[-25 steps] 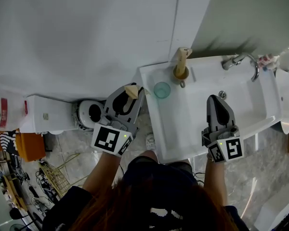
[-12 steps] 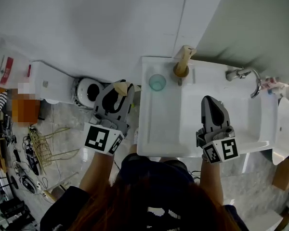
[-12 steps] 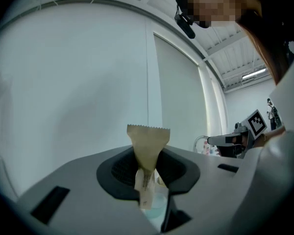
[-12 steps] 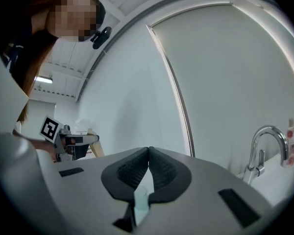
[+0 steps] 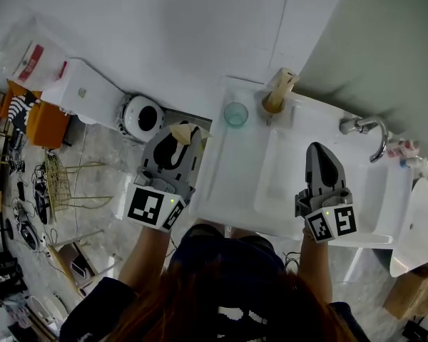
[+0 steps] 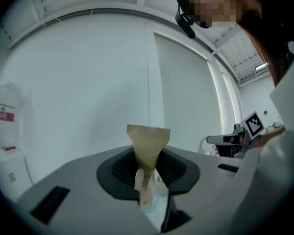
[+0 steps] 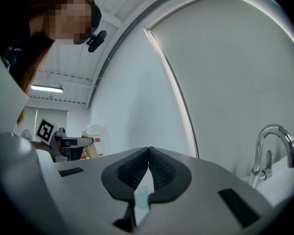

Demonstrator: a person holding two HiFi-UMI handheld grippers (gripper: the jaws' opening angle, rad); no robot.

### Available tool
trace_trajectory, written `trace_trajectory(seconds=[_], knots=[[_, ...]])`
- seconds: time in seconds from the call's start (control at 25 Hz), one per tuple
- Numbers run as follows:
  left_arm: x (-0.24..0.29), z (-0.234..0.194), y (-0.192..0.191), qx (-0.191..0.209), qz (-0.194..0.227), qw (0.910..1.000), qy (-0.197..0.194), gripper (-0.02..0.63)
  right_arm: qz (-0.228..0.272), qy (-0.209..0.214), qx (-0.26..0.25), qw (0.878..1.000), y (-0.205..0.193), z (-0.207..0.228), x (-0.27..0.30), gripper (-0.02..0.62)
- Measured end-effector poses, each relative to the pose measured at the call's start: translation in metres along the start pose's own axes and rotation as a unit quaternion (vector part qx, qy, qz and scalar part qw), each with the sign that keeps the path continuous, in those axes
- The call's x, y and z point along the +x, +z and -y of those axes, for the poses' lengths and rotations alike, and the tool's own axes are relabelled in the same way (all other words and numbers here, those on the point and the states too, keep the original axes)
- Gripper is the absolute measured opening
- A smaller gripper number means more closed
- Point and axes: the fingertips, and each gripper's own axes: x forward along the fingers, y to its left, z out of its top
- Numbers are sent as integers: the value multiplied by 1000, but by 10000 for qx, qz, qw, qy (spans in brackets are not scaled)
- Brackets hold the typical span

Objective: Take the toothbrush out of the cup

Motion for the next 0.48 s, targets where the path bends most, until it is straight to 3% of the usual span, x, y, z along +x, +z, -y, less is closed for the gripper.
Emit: trace_trajectory(seconds=[0.48], knots=[[3,-21,-9,-70,-65,10000,-3,101,11,-184,121,9998,-8,1,16,15]])
